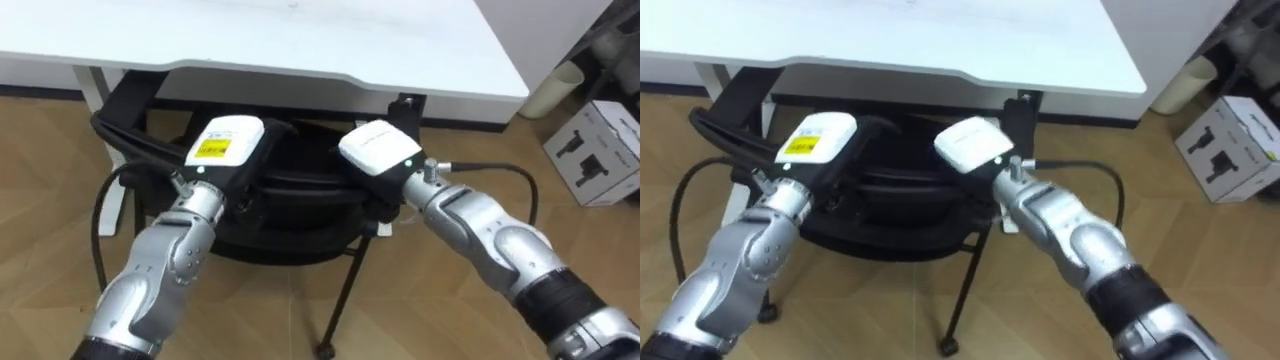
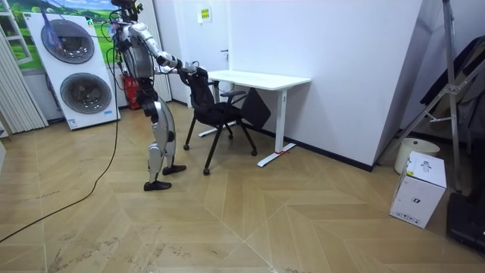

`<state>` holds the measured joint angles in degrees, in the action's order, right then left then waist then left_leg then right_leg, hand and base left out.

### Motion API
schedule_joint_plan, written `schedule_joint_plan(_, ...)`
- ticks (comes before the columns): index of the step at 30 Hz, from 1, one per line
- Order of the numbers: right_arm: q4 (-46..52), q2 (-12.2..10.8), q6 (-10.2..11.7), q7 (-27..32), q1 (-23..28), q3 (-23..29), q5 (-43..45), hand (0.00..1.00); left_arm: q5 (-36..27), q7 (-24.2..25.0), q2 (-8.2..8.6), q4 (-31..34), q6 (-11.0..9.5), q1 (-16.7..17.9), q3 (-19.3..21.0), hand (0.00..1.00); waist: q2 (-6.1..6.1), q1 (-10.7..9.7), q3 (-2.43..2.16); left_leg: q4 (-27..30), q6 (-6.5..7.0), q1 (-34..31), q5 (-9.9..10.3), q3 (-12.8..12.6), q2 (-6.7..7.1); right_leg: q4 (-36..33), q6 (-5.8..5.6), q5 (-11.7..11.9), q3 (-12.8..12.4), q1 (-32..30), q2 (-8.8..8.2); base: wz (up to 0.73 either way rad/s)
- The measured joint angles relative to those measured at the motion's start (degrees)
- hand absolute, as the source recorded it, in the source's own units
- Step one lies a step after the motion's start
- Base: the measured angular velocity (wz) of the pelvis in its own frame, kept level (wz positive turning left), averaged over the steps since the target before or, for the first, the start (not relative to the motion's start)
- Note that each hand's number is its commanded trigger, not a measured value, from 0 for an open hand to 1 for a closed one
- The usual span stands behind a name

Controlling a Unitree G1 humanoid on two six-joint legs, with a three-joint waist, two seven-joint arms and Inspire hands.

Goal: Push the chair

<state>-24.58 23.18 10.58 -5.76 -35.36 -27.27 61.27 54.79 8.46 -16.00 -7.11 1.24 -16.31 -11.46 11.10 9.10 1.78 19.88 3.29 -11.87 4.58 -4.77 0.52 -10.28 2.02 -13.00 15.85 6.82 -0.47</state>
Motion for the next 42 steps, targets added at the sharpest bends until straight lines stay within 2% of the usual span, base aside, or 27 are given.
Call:
schedule_joint_plan(2, 0.0, 1.82, -1.44, 2.32, -6.2, 5.23, -1.11, 0.0, -0.08, 1.8, -2.11, -0.06, 0.11, -3.05, -0.02, 0.0, -0.2, -1.57, 0.11, -1.05, 0.24, 0.34, -0.71, -0.28, -0.03, 0.71, -0.11, 0.83, -0.42, -0.08, 0.23, -0.15)
schedule_joint_plan(3, 1.7, 3.36, -3.71, 4.55, -9.79, 9.1, -1.48, 0.0, -0.31, 3.11, -3.83, 0.34, 0.0, -5.51, -0.03, 0.0, -0.23, -1.6, 0.11, -1.1, 0.24, 0.09, -0.71, -0.97, -0.42, 0.67, -0.1, 0.97, -1.5, -0.87, 0.44, -0.26)
schedule_joint_plan(4, 2.89, 4.51, -4.56, 5.63, -11.44, 11.13, -1.36, 0.0, -0.92, 3.21, -4.81, 0.78, -0.23, -7.07, -0.02, 0.0, -0.32, -1.81, 0.15, -0.99, 0.12, -0.24, -0.64, -1.17, -0.62, 0.81, -0.11, 1.1, -1.71, -1.22, 0.58, -0.2)
schedule_joint_plan(6, 9.13, 8.86, -7.15, 10.34, -17.07, 16.98, -2.34, 0.0, -3.59, 1.3, -7.07, 5.48, -0.76, -13.33, 2.07, 0.0, -1.06, -2.27, 0.09, -1.22, 0.2, -0.97, -0.9, -1.23, -0.64, 1.4, -0.4, 1.42, -1.85, -1.95, 0.64, -0.04)
schedule_joint_plan(7, 10.97, 9.67, -7.49, 11.53, -17.97, 17.92, -2.88, 0.0, -3.71, 0.12, -7.47, 7.13, -0.81, -14.61, 3.38, 0.0, -1.34, -2.7, -0.07, -1.33, 0.4, -0.95, -1.01, -1.23, -0.71, 1.49, -0.48, 1.46, -1.85, -1.93, 0.51, 0.0)
schedule_joint_plan(8, 15.43, 11.68, -7.58, 13.9, -18.56, 19.08, -4.12, 0.0, -5.26, -2.54, -8.66, 9.08, -1.62, -17.32, 5.75, 0.0, -2.22, -3.17, -0.31, -1.52, 0.73, -0.64, -1.08, -1.32, -0.54, 1.46, -0.69, 1.57, -1.72, -1.67, 0.16, -0.04)
schedule_joint_plan(9, 19.41, 13.76, -6.97, 16.18, -18.55, 19.43, -5.73, 0.0, -6.03, -5.25, -10.99, 10.19, -2.96, -19.15, 8.36, 0.0, -3.18, -3.7, -0.76, -1.85, 0.92, -0.03, -0.99, -1.81, -0.28, 1.48, -0.87, 1.64, -1.8, -1.28, -0.26, -0.04)
schedule_joint_plan(10, 21.18, 14.71, -6.56, 17.13, -18.5, 19.49, -6.37, 0.0, -6.43, -6.52, -12.18, 10.8, -3.39, -19.39, 9.78, 0.0, -3.69, -4.34, -0.89, -2.39, 1.05, 0.44, -1.08, -1.86, 0.01, 1.57, -1.01, 1.64, -1.81, -0.98, -0.48, -0.05)
schedule_joint_plan(12, 24.65, 18.49, -5.66, 19.9, -17.97, 20.18, -7.56, 0.0, -6.37, -10.51, -14.72, 12.02, -4.21, -19.16, 14.88, 0.0, -5.53, -5.92, -1.54, -4.03, 1.52, 2.15, -1.38, -2.31, 0.89, 1.56, -1.51, 1.39, -1.86, -0.16, -1.4, 0.0)
schedule_joint_plan(14, 24.94, 20.72, -5.16, 20.82, -17.43, 22.24, -9.55, 0.0, -7.26, -11.85, -15.57, 12.02, -4.71, -19.06, 17.29, 0.0, -6.27, -6.48, -1.65, -4.76, 1.6, 3.15, -1.46, -2.69, 1.15, 1.57, -1.82, 1.19, -2.51, 0.32, -1.65, -0.12)
schedule_joint_plan(16, 25.09, 21.84, -5.18, 22.02, -17.19, 24.66, -11.67, 0.0, -8.02, -12.41, -16.51, 12.3, -5.64, -18.22, 19.68, 0.0, -6.63, -6.82, -1.76, -5.34, 1.56, 3.6, -1.53, -3.26, 1.21, 1.65, -1.83, 1.18, -3.16, 0.33, -1.69, -0.17)
schedule_joint_plan(17, 25.94, 22.77, -5.13, 22.54, -16.45, 26.79, -12.0, 0.0, -8.04, -12.49, -16.6, 13.8, -6.4, -16.29, 22.14, 0.0, -6.87, -7.3, -1.91, -5.43, 1.54, 3.57, -1.52, -3.55, 1.22, 1.77, -1.83, 1.18, -3.41, 0.16, -1.68, -0.13)
schedule_joint_plan(19, 26.97, 26.31, -5.07, 25.17, -12.68, 31.91, -15.42, 0.0, -8.03, -13.5, -16.61, 15.19, -7.38, -13.95, 25.25, 0.0, -6.88, -7.78, -1.92, -5.56, 1.48, 3.61, -1.47, -3.91, 1.04, 1.84, -1.82, 1.18, -3.77, 0.02, -1.69, -0.09)
schedule_joint_plan(21, 26.5, 27.99, -5.09, 26.92, -10.16, 35.17, -18.52, 0.0, -8.39, -14.93, -16.8, 15.08, -7.45, -13.19, 26.8, 0.0, -7.05, -8.16, -1.94, -5.6, 1.47, 3.63, -1.46, -3.92, 0.9, 1.81, -1.82, 1.18, -3.54, 0.06, -1.75, 0.0)
schedule_joint_plan(24, 25.68, 28.96, -5.18, 29.74, -5.07, 38.42, -22.82, 0.0, -12.07, -18.78, -18.51, 15.48, -7.85, -9.04, 29.05, 0.0, -7.52, -8.98, -2.1, -6.2, 1.46, 4.28, -1.45, -4.55, 0.98, 1.69, -1.83, 1.18, -3.86, 0.18, -1.91, -0.07)
schedule_joint_plan(28, 25.95, 28.99, -4.03, 31.38, 4.12, 45.37, -29.8, 0.0, -15.28, -22.58, -18.58, 18.36, -8.77, -2.49, 33.43, 0.0, -8.43, -9.73, -2.04, -6.16, 1.54, 4.22, -1.29, -4.89, 0.95, 1.62, -1.98, 1.07, -4.26, -0.01, -2.06, -0.04)
schedule_joint_plan(30, 25.5, 28.97, -3.55, 33.06, 11.09, 51.13, -38.98, 0.0, -22.39, -26.3, -18.52, 19.79, -10.36, 3.28, 38.29, 0.0, -8.88, -10.27, -2.2, -6.25, 1.6, 4.37, -1.08, -5.39, 0.98, 1.69, -2.1, 0.98, -4.74, -0.03, -2.2, -0.1)
schedule_joint_plan(31, 25.42, 28.88, -3.49, 33.53, 13.26, 52.89, -41.55, 0.0, -24.07, -27.41, -18.35, 20.44, -10.43, 5.08, 39.64, 0.0, -8.99, -10.29, -2.22, -6.29, 1.62, 4.43, -0.99, -5.53, 0.96, 1.71, -2.11, 0.98, -4.9, -0.02, -2.22, -0.11)
schedule_joint_plan(32, 25.52, 28.16, -2.84, 34.22, 18.73, 57.46, -46.71, 0.0, -27.19, -29.24, -17.44, 22.43, -10.64, 9.15, 43.21, 0.0, -9.06, -10.2, -2.22, -6.26, 1.64, 4.45, -0.77, -5.87, 0.95, 1.76, -2.14, 0.96, -5.13, -0.02, -2.28, -0.15)
schedule_joint_plan(33, 25.61, 26.95, -2.54, 35.01, 23.63, 61.27, -53.32, 0.0, -31.78, -31.09, -15.63, 24.15, -11.59, 13.7, 47.67, 0.0, -9.2, -10.11, -2.25, -6.26, 1.63, 4.48, -0.49, -6.19, 0.95, 1.7, -2.22, 0.92, -5.63, -0.08, -2.34, -0.15)
schedule_joint_plan(34, 25.73, 26.03, -2.53, 35.31, 26.03, 62.94, -56.92, 0.0, -34.61, -32.29, -14.51, 24.5, -12.15, 16.05, 49.77, 0.0, -9.37, -10.13, -2.27, -6.26, 1.62, 4.52, -0.33, -6.35, 1.01, 1.63, -2.23, 0.91, -5.75, -0.09, -2.38, -0.15)
schedule_joint_plan(36, 27.18, 19.78, -2.55, 36.42, 35.7, 69.35, -73.18, 0.0, -46.36, -37.06, -9.69, 24.73, -12.89, 24.76, 55.87, 0.0, -9.7, -10.14, -2.44, -6.04, 1.54, 4.62, 0.29, -6.86, 1.11, 1.59, -2.42, 0.76, -6.36, -0.08, -2.43, -0.13)
schedule_joint_plan(37, 27.19, 18.0, -2.55, 37.08, 37.94, 70.13, -77.5, 0.0, -49.76, -38.33, -8.38, 24.65, -12.89, 26.89, 56.74, 0.0, -9.68, -10.12, -2.43, -6.16, 1.52, 4.69, 0.31, -6.99, 1.12, 1.56, -2.42, 0.69, -6.52, -0.14, -2.46, -0.12)
schedule_joint_plan(39, 27.06, 10.18, -2.45, 37.22, 46.93, 72.59, -93.86, 0.0, -60.85, -41.75, -2.28, 22.75, -13.29, 34.72, 58.22, 0.0, -9.75, -9.63, -2.36, -6.33, 1.38, 4.93, 0.53, -7.36, 1.2, 1.49, -2.42, 0.15, -7.01, -0.37, -2.63, -0.08)
schedule_joint_plan(40, 26.98, 7.69, -2.41, 36.78, 49.45, 73.0, -98.27, 0.0, -63.5, -41.89, -0.81, 21.14, -13.64, 36.47, 58.21, 0.0, -9.78, -9.26, -2.37, -6.36, 1.34, 4.96, 0.59, -7.38, 1.19, 1.49, -2.41, -0.01, -7.09, -0.38, -2.66, -0.07)
schedule_joint_plan(41, 25.14, 2.38, -2.02, 35.38, 54.35, 73.13, -107.29, 0.0, -69.24, -41.94, 1.84, 16.09, -13.93, 39.54, 57.9, 0.0, -10.06, -8.64, -2.14, -6.32, 1.21, 4.96, 0.74, -7.52, 1.17, 1.48, -2.37, -0.15, -7.27, -0.48, -2.71, -0.04)
schedule_joint_plan(42, 20.01, -2.15, -2.12, 33.01, 57.73, 72.99, -115.03, 0.0, -74.9, -41.79, 3.48, 8.87, -13.87, 41.8, 56.74, 0.0, -10.16, -8.44, -2.29, -6.32, 0.9, 4.97, 1.01, -7.5, 1.01, 1.46, -2.31, -0.33, -7.37, -0.49, -2.72, 0.0)
